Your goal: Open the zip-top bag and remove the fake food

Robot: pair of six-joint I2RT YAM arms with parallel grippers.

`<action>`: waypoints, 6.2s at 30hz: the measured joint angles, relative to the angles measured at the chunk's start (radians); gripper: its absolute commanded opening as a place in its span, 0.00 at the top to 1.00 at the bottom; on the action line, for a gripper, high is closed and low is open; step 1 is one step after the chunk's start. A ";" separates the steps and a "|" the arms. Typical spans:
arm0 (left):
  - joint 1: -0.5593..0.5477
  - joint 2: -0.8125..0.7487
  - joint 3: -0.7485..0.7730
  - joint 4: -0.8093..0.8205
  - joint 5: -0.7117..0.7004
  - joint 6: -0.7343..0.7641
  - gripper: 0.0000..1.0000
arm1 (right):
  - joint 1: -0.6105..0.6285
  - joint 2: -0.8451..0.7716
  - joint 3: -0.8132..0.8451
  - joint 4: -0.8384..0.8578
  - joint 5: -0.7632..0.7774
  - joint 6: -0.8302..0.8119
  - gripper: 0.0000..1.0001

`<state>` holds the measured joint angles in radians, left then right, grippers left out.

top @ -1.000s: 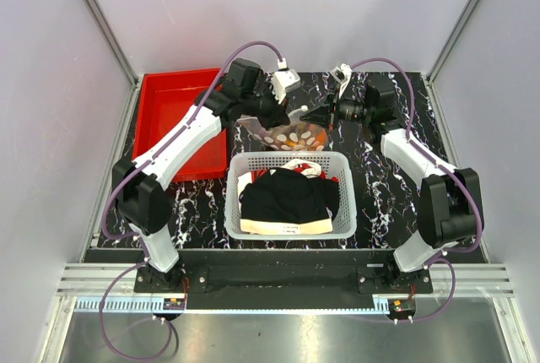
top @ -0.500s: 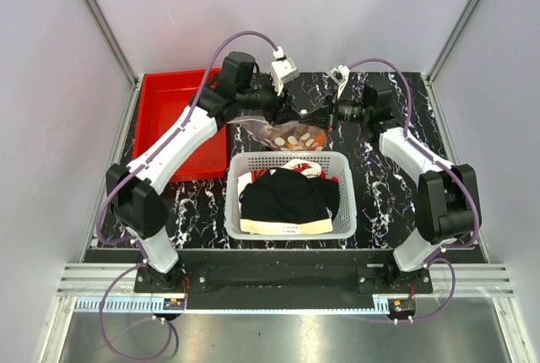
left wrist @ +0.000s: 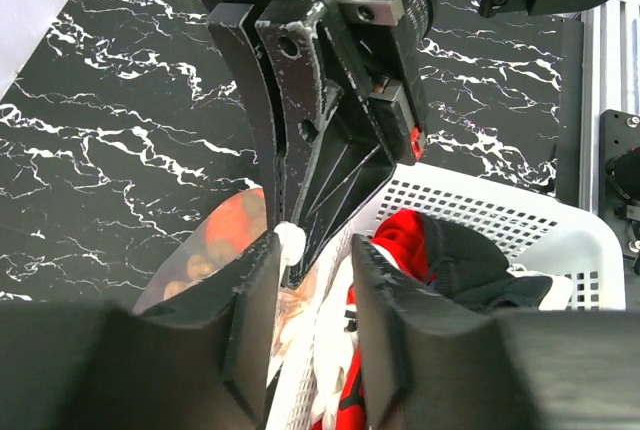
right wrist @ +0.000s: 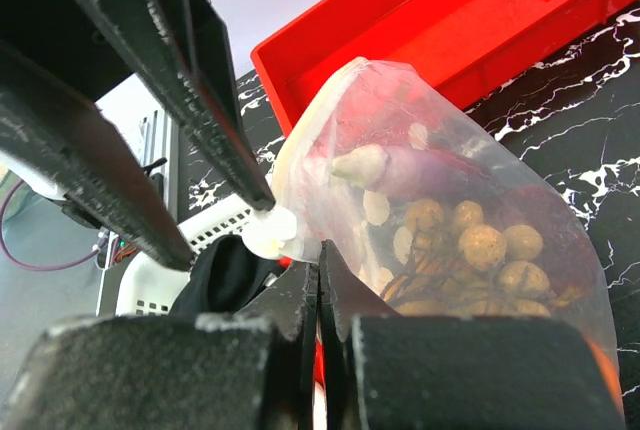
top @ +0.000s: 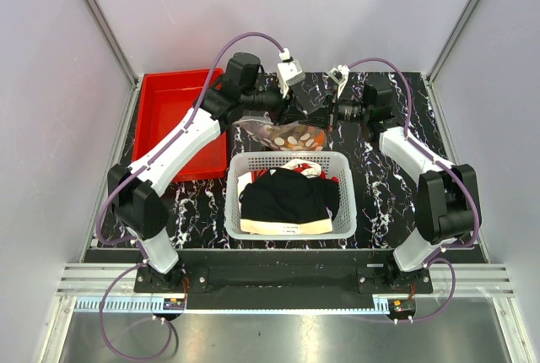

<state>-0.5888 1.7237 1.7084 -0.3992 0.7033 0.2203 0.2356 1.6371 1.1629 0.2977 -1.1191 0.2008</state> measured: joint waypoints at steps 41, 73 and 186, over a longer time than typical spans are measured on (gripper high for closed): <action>0.011 0.037 0.024 -0.006 -0.040 0.029 1.00 | 0.020 0.009 0.035 -0.043 0.031 -0.019 1.00; 0.243 -0.121 -0.316 0.023 -0.210 -0.171 1.00 | -0.114 0.007 -0.079 0.230 0.142 0.163 1.00; 0.155 0.086 -0.057 0.063 -0.371 -0.479 0.76 | 0.146 0.061 0.320 -0.663 0.910 0.443 1.00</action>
<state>-0.4339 1.8099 1.6512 -0.3363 0.3321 -0.2584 0.3817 1.6978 1.4830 -0.3649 -0.2092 0.6434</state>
